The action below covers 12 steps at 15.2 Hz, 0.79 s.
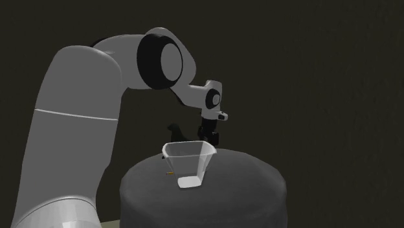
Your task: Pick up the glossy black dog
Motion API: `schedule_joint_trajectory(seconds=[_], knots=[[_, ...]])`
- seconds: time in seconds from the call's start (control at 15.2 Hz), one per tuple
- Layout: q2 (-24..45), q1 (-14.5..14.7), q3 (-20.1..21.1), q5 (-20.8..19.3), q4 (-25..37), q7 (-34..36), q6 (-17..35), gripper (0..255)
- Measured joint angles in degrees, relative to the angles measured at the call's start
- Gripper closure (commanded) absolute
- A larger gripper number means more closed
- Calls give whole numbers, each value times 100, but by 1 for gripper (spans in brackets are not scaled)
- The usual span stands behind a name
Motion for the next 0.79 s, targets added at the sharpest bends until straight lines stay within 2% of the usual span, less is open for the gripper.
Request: schedule_joint_trajectory(seconds=[0.79], knots=[[-3, -1, -2, -2, 65, 5, -62, 255]])
